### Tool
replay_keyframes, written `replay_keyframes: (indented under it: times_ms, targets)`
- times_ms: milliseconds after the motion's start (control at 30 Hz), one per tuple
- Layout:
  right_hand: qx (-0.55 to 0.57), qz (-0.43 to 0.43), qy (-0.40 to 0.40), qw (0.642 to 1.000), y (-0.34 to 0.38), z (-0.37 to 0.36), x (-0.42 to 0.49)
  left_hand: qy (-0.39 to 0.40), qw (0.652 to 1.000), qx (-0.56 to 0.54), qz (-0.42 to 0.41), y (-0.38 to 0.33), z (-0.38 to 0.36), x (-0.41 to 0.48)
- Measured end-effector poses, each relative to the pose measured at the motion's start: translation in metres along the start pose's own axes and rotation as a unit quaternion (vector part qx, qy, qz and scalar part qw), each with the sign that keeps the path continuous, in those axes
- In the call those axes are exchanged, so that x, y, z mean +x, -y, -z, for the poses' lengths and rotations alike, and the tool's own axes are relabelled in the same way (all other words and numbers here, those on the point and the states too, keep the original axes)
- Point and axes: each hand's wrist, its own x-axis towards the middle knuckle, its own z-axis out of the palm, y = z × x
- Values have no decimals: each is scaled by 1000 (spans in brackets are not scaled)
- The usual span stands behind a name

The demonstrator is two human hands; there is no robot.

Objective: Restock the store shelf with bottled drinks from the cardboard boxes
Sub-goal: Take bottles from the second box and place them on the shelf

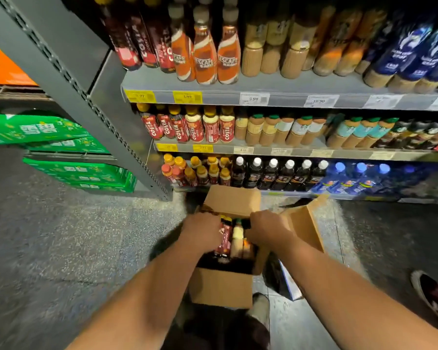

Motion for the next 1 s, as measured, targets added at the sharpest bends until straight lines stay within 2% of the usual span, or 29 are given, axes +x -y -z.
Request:
replay_keyframes:
  times_ms: [200,467,633,767,867,933,1000]
  targets:
    - [43,-95,57,993,-1,-59,49,50,998,-44,-7,29,-54,57]
    - [138,-167,98,971,7,-151,116,115,989,-84,-26,66,-144,125]
    - [167,-170,133,962,9,-214,162,144,973,-169,71,77,-213,162]
    - [221,-184,146,947,4,-255,195,157,920,-323,159,76,-262,190]
    - [278,-178,119,936,3,-275,218,141,883,-402,196,67,-288,208]
    - [319,-162,102,928,7,-286,233,119,876,-410,223,62,-302,219]
    - [346,-167,99,918,12,-296,249,97,887,-378,248,59,-314,227]
